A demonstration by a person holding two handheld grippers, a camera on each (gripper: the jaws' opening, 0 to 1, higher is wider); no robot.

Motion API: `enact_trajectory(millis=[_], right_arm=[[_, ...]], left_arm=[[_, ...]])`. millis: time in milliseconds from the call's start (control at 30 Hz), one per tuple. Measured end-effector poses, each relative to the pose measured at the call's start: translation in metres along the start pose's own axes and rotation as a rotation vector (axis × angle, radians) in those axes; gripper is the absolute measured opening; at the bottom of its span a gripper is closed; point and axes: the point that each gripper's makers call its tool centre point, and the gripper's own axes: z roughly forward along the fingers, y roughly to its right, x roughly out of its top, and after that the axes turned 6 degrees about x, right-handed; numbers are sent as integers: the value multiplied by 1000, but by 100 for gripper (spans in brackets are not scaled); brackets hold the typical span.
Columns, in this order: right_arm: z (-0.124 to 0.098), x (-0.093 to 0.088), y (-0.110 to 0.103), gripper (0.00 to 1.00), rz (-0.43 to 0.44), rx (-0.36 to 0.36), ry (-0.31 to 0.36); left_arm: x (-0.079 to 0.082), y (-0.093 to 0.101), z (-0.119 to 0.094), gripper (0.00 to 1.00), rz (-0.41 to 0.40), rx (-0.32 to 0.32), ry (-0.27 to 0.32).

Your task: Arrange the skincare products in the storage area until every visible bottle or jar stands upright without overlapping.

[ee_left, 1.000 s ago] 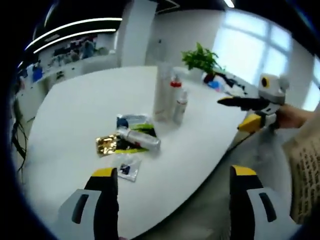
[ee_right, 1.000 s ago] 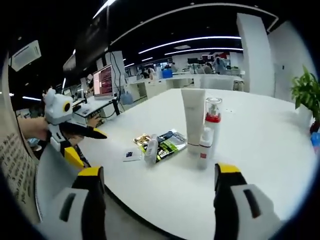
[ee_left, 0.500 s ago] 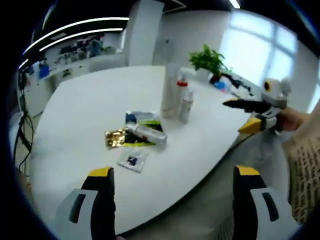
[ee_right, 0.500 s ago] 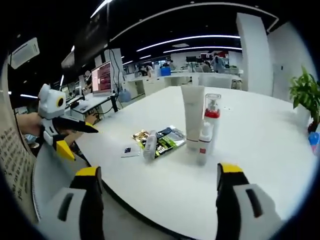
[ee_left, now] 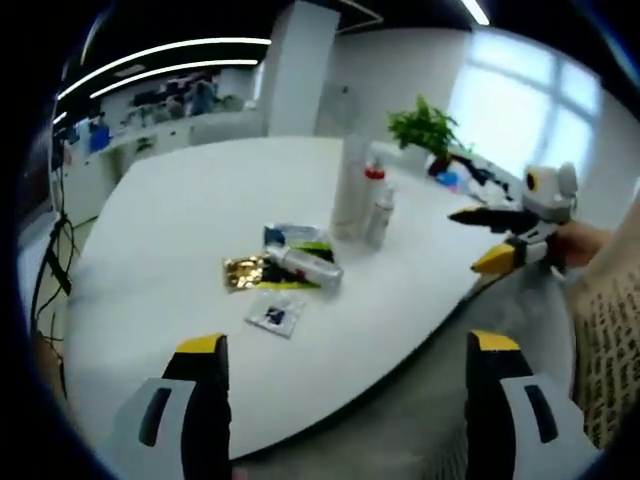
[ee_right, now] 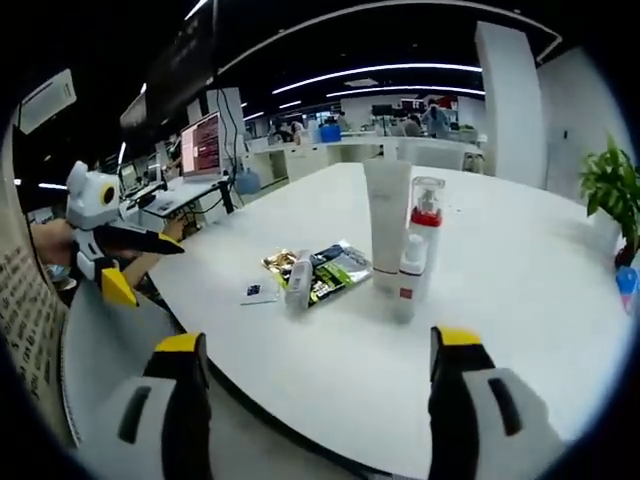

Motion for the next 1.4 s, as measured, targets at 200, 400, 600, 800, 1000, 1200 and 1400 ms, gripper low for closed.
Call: enact_trajectory(millis=[200,400,600,800,1000,1200,1400], right_arm=[[2,-3,0,91,10,6,-30],[10,-3,-1,91,16,14,-56],[31,2,-6,89,-12,46,-89],[64,6,-9,83,-43,86,-137],[95,13,-15,78,-91,125,-170],[122,11,-22,68,-151,174,-218],[141,4,-25,59,-185,204,-275]], left_arm=[[0,3,0,97,-3,-19,8],[0,3,-2,97,-13,-31,19],[-1,3,-3,97,-13,-39,17],[-2,0,-4,97,-27,-39,17],[-6,-1,-3,97,-26,-47,1],[-6,-1,-3,97,-35,-54,2],[-9,0,-4,96,-20,-66,-8]])
